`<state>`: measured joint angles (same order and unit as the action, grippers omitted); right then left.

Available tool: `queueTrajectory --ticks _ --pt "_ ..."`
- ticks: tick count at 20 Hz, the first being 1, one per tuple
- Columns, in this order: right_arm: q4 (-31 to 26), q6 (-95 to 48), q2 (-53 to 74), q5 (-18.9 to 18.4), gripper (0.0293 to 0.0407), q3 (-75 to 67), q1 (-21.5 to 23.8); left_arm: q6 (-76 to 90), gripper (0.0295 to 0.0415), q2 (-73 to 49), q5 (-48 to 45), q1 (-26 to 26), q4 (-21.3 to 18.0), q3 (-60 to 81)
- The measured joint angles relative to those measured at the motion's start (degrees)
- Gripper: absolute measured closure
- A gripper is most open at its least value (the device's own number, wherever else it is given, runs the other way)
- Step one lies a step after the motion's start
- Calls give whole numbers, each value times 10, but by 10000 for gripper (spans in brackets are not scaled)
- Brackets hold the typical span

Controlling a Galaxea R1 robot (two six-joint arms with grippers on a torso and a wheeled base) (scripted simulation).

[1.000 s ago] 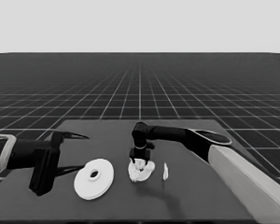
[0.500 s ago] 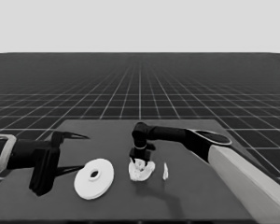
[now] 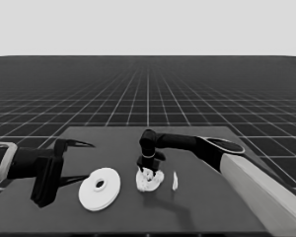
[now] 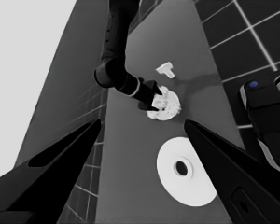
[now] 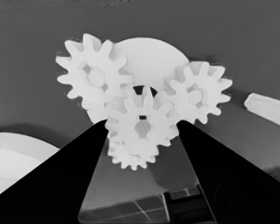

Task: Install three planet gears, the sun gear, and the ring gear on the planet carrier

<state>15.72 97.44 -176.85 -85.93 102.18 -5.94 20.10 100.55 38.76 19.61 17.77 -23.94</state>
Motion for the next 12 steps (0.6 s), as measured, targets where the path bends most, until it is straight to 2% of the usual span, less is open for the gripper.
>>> queueTrajectory --ticks 12 --pt "0 72 0 0 391 0 -1 0 326 0 0 0 0 0"
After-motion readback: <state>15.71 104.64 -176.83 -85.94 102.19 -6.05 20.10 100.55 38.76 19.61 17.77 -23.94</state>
